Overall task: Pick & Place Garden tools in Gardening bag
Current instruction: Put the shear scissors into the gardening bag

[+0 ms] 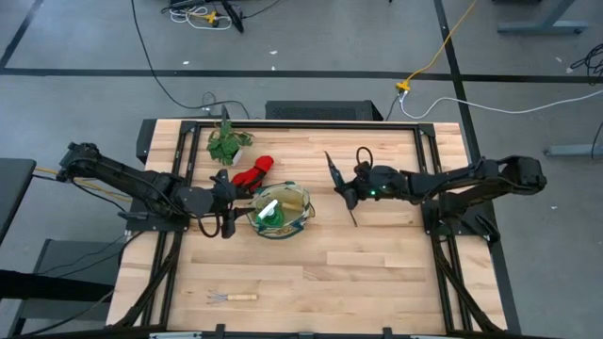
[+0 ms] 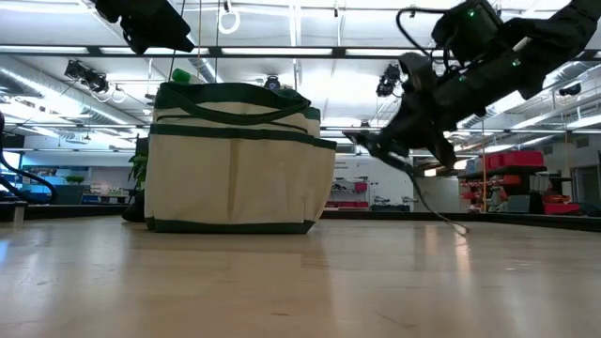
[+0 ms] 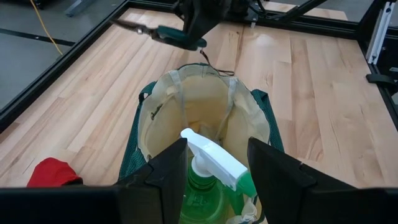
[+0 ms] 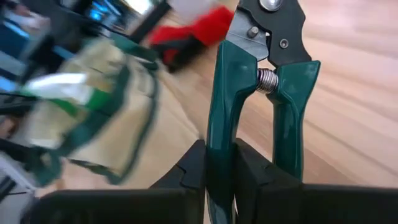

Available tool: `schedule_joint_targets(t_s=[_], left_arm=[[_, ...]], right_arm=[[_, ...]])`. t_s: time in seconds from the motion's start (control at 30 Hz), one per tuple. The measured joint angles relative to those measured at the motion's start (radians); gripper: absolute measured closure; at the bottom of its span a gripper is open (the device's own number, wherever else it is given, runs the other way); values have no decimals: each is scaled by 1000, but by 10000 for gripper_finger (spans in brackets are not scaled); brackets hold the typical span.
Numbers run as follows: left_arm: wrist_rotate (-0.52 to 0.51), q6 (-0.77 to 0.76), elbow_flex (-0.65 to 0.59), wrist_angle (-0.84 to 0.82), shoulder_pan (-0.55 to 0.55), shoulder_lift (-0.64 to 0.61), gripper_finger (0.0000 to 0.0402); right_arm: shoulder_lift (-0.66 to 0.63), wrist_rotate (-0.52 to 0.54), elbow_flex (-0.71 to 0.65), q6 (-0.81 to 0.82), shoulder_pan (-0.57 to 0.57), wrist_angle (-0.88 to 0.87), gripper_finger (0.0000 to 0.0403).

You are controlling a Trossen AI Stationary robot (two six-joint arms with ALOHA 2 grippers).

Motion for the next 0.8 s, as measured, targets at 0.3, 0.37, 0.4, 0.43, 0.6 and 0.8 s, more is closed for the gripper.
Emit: schedule_joint_targets(t_s=[0.3, 0.37, 0.4, 0.43, 0.6, 0.8], left_arm=[[-8, 1, 0, 0, 0, 0, 228], [-9, 1, 0, 0, 0, 0, 228], [-10, 1, 0, 0, 0, 0, 228], [-10, 1, 0, 0, 0, 0, 228], [-10, 1, 0, 0, 0, 0, 228], [-10, 0, 0, 1, 0, 0, 228]], right_arm=[[0, 1, 0, -40, 28, 154, 358], [0, 2, 0, -48, 38, 180, 358], [0, 1, 0, -58, 44, 196, 358], [0, 1, 0, -70, 51, 214, 358], [-1, 5, 1, -137, 91, 317, 358], [-1, 35, 8, -224, 134, 386, 358]])
